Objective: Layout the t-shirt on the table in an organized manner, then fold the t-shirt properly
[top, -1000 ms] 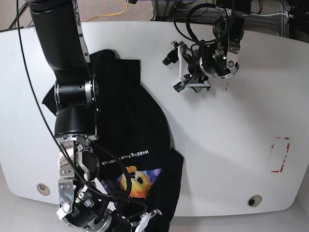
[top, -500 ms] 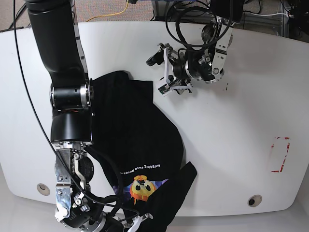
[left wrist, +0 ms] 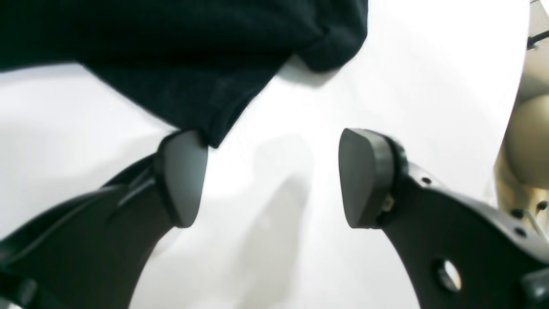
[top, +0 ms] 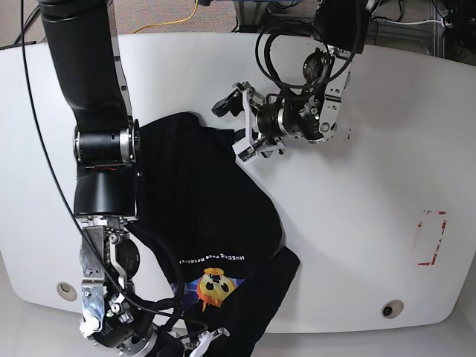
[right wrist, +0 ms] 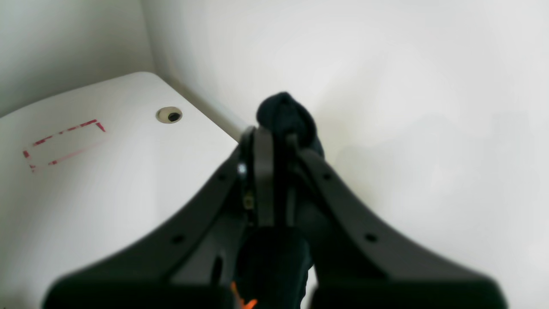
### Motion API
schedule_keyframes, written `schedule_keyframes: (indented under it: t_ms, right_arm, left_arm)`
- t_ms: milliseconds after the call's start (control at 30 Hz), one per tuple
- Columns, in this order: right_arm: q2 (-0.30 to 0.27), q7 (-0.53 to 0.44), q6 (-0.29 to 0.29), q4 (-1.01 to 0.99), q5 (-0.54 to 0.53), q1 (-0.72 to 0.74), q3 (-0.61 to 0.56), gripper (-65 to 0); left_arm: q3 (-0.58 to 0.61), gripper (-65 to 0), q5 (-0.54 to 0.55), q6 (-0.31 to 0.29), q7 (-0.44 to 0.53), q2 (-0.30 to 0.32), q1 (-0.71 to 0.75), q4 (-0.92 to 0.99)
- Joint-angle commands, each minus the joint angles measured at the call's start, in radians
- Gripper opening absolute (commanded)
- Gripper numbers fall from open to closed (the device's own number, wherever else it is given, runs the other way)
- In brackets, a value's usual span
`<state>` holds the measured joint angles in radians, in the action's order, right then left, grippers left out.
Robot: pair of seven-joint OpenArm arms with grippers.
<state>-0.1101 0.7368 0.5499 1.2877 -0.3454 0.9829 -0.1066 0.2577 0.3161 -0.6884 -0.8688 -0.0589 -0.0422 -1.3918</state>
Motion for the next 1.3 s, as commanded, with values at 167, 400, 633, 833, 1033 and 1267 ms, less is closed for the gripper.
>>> schedule_keyframes:
  t_ms: [167,400,633,833,1033,1267]
  right_arm:
    - [-0.006,-0.036,-0.008,0.019,-0.016,0.046,0.005,-65.0]
    - [-0.004,-0.035,-0.003,0.02,-0.016,0.044,0.04,-65.0]
    - [-0.001,-0.035,-0.001,0.02,-0.017,0.044,0.077,-65.0]
    - [-0.004,-0.032,-0.001,0.022,-0.017,0.044,0.077,-65.0]
    - [-0.006,-0.001,-0.004,0.063,-0.016,0.044,0.089,-65.0]
    - [-0.03,-0.001,-0.006,0.076,-0.016,0.044,0.109,-65.0]
  left_arm:
    - [0.004,-21.3,-0.042,0.042,0.0,-0.015,-0.031,0.052]
    - [0.001,-43.8,-0.044,0.045,0.021,-0.048,-0.063,0.164]
    - [0.002,-65.0,-0.044,0.137,0.086,-0.049,-0.097,0.259]
    - [0.004,-65.0,-0.044,0.203,0.109,-0.045,-0.086,0.191]
    - [0.004,-65.0,-0.044,0.21,0.082,0.011,-0.029,-0.016]
    - [-0.013,-65.0,-0.038,0.206,-0.03,0.097,-0.011,-0.225]
